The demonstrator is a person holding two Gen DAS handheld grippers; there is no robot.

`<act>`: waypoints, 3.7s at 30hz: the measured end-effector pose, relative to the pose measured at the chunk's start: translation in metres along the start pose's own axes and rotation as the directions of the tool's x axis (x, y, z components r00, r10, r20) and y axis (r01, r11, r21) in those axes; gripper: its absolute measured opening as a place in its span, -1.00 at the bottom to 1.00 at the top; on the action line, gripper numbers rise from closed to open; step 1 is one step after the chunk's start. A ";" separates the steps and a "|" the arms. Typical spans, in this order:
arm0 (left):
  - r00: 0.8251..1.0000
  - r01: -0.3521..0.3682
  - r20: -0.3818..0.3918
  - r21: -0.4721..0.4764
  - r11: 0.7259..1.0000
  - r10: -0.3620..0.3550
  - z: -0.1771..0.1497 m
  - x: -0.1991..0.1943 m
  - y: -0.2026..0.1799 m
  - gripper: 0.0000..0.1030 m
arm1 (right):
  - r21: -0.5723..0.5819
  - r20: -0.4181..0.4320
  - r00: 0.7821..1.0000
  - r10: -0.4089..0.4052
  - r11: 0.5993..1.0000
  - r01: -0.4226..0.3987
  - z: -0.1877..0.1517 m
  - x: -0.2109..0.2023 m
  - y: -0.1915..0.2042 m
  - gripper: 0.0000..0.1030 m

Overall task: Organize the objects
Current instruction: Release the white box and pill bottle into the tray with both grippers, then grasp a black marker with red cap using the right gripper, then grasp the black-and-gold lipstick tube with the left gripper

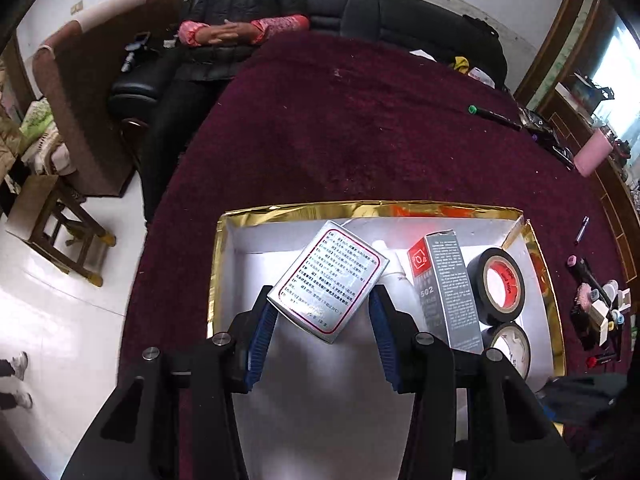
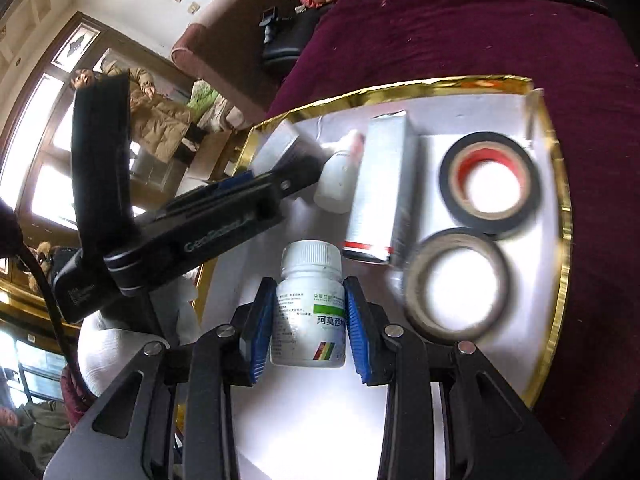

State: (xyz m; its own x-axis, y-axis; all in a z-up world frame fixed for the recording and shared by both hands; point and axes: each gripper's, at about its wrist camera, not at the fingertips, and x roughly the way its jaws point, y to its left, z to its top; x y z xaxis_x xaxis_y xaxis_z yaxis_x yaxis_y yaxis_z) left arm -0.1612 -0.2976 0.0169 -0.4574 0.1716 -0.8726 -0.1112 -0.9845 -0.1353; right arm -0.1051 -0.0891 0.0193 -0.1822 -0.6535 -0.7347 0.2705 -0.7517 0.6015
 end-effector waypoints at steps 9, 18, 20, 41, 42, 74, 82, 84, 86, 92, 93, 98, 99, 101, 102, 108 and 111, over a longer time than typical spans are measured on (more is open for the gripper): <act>0.999 0.046 0.009 -0.037 0.998 -0.045 0.006 -0.008 0.008 -0.13 | -0.004 0.006 0.999 -0.049 0.999 0.049 0.002 0.012 -0.001 -0.37; 0.996 0.077 0.046 -0.063 0.995 -0.074 0.007 -0.031 0.010 0.08 | -0.063 0.057 0.994 -0.090 0.994 0.094 -0.004 -0.005 0.010 -0.27; 0.993 0.096 0.072 -0.074 0.993 -0.091 0.005 -0.044 0.011 0.08 | -0.064 0.085 0.993 -0.077 0.995 0.083 -0.007 -0.021 0.010 -0.24; 0.898 0.429 0.088 0.044 0.902 -0.431 -0.131 -0.111 -0.158 0.29 | 0.302 0.474 0.872 -0.122 0.953 -0.030 -0.170 -0.261 -0.160 0.23; 0.895 0.437 0.076 0.043 0.899 -0.439 -0.133 -0.108 -0.165 0.29 | 0.312 0.476 0.871 -0.126 0.950 -0.033 -0.181 -0.270 -0.168 0.23; 0.924 0.373 0.063 0.061 0.926 -0.376 -0.107 -0.094 -0.209 0.29 | -0.003 0.127 0.884 -0.450 0.891 0.454 -0.166 -0.208 -0.171 -0.72; 0.984 0.180 -0.042 0.156 0.971 -0.176 -0.069 -0.030 -0.267 0.29 | 0.078 0.150 0.915 -0.374 0.927 0.367 -0.203 -0.237 -0.184 -0.73; 0.994 0.099 -0.059 0.206 0.974 -0.089 -0.063 -0.010 -0.277 0.29 | 0.082 0.155 0.918 -0.365 0.931 0.356 -0.204 -0.238 -0.186 -0.73; 0.993 0.091 -0.089 0.224 0.970 -0.073 -0.061 0.003 -0.282 0.29 | 0.081 0.160 0.919 -0.360 0.933 0.351 -0.204 -0.238 -0.185 -0.73; 0.997 -0.070 -0.004 0.292 0.954 0.074 -0.046 0.020 -0.301 0.29 | 0.095 0.179 0.931 -0.319 0.947 0.306 -0.206 -0.240 -0.192 -0.73; 0.996 -0.092 0.006 0.314 0.945 0.095 -0.045 0.021 -0.307 0.29 | 0.099 0.181 0.933 -0.311 0.950 0.298 -0.206 -0.241 -0.193 -0.73; 0.989 -0.132 -0.013 0.395 0.909 0.149 -0.061 0.033 -0.321 0.30 | 0.100 0.185 0.935 -0.304 0.952 0.290 -0.208 -0.241 -0.192 -0.73; 0.990 -0.119 -0.022 0.390 0.913 0.138 -0.064 0.031 -0.317 0.31 | 0.100 0.185 0.935 -0.303 0.952 0.289 -0.208 -0.242 -0.191 -0.73; 0.994 -0.078 -0.046 0.363 0.929 0.102 -0.069 0.027 -0.307 0.30 | 0.098 0.187 0.936 -0.298 0.954 0.284 -0.209 -0.242 -0.191 -0.72; 0.995 -0.043 -0.071 0.351 0.935 0.072 -0.072 0.025 -0.300 0.30 | 0.095 0.189 0.936 -0.296 0.955 0.283 -0.209 -0.242 -0.191 -0.72; 0.993 0.010 -0.117 0.343 0.939 0.032 -0.084 0.014 -0.279 0.29 | 0.070 0.185 0.927 -0.325 0.946 0.318 -0.208 -0.238 -0.185 -0.71; 0.993 0.006 -0.109 0.353 0.936 0.034 -0.081 0.016 -0.284 0.29 | 0.068 0.179 0.923 -0.340 0.940 0.333 -0.207 -0.237 -0.182 -0.64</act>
State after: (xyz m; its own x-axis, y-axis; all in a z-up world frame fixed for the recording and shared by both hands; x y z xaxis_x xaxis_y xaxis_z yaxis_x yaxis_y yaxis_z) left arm -0.0651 -0.0186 0.0034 -0.3621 0.1327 -0.9226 -0.4180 -0.9078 0.0334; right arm 0.0845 0.2205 0.0189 -0.4298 -0.3636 -0.8265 0.1291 -0.9307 0.3423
